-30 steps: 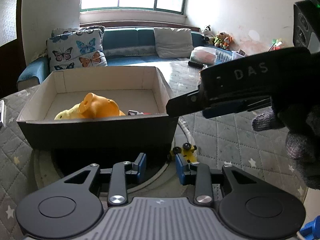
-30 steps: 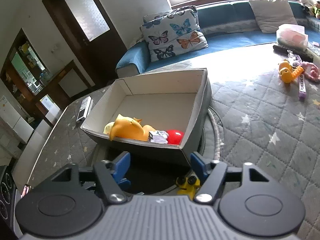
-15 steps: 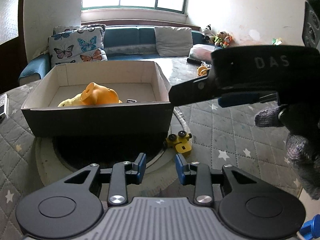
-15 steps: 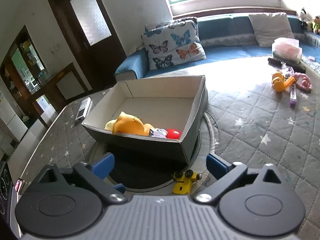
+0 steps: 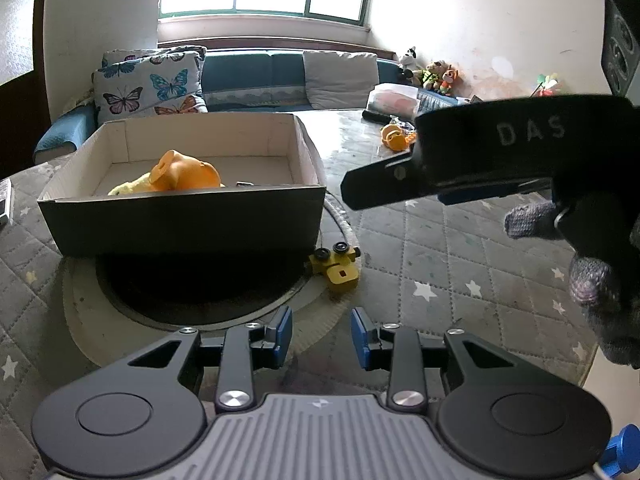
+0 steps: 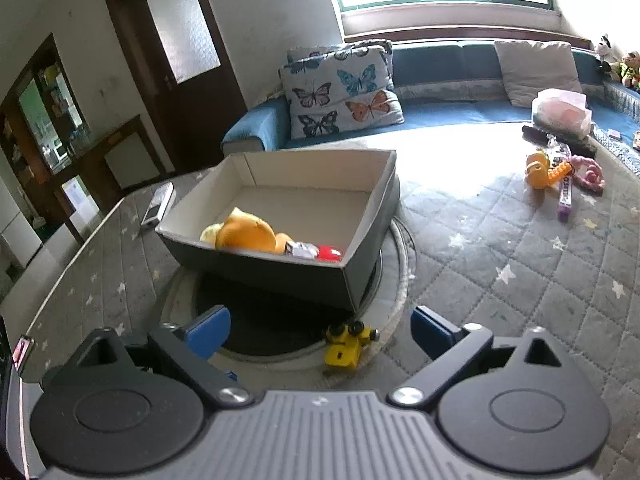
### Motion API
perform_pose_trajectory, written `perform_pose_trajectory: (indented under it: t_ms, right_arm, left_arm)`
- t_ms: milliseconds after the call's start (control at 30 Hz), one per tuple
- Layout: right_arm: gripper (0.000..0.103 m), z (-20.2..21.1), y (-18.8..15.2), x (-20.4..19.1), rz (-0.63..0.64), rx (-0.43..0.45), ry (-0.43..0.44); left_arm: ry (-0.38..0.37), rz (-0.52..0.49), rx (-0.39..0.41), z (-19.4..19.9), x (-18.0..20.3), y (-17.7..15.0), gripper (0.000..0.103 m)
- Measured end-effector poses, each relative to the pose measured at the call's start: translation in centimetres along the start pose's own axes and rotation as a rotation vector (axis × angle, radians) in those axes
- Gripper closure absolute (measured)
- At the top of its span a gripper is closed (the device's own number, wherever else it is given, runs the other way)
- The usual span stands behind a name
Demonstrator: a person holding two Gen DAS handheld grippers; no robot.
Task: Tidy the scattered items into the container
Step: 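Withdraw the right gripper from the box toward the yellow toy car, then move the right gripper down onto the yellow toy car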
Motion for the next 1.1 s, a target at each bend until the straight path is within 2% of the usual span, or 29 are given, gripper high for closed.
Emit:
perform_pose_trajectory:
  t_ms: [167, 633, 1100]
  right_arm:
    - [0.004, 0.3, -0.6, 0.1, 0.01, 0.002, 0.016]
    - [0.0, 1.2, -1.6, 0.4, 0.021, 0.05, -0.02]
    - [0.002, -0.5, -1.8, 1.1, 0.002, -0.029, -0.012]
  left_arm:
    - [0.001, 0.001, -0.007, 0.0, 0.4, -0.4, 0.068]
    - [0.014, 0.015, -0.002, 0.6, 0.6, -0.7, 0.068]
    - [0.013, 0.027, -0.022, -0.6, 0.9, -0.6, 0.068]
Point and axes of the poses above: each gripper's, at about its wrist camera, not at the fingertips, and z roughly against the way its jaws point, x to its right, y to its top, the point moved 2 cm from there along -z, roughly the way its jaws point, and after that the axes turned 10 degrees about -z, right-handed, at the moved point
